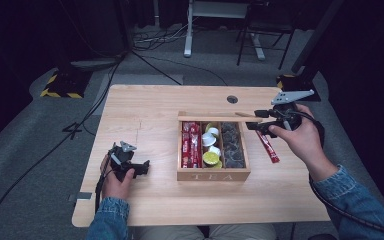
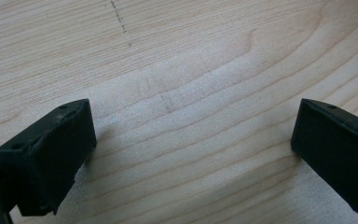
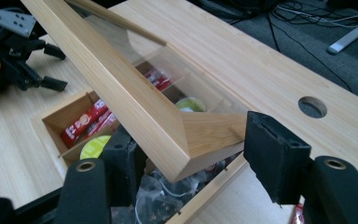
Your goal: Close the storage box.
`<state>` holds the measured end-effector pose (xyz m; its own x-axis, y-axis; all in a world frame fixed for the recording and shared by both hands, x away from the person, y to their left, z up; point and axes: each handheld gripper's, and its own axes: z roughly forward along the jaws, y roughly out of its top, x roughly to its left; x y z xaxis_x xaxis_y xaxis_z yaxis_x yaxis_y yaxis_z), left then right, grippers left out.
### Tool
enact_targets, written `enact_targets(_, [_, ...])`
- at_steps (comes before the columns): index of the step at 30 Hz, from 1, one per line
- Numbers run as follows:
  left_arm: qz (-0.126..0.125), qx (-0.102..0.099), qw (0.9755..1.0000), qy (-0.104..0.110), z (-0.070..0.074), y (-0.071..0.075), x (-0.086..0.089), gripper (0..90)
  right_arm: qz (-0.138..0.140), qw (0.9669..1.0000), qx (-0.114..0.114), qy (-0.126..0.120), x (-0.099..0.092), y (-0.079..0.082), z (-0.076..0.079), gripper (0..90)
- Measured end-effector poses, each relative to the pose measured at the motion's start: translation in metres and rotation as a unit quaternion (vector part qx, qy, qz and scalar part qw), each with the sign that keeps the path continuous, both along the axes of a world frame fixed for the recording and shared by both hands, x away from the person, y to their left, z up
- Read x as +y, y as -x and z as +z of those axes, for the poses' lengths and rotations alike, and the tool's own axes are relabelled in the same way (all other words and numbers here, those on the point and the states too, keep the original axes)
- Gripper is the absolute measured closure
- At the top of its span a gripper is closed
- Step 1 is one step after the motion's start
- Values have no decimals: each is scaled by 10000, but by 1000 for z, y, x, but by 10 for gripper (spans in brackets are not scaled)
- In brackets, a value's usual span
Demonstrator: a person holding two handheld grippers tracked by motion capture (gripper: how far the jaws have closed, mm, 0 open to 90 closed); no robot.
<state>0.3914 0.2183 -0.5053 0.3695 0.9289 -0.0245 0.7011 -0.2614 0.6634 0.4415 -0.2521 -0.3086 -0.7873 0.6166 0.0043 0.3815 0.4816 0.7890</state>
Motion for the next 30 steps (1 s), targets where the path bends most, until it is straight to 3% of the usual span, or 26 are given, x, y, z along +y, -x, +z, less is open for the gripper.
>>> enact_targets(19, [10, -13, 10000, 0, 0, -1, -1, 1, 165, 9985, -85, 518, 2, 32, -23, 382])
enact_targets(30, [11, -8, 10000, -3, 0, -1, -1, 1, 191, 9969, -67, 759, 4, 45, -48, 335])
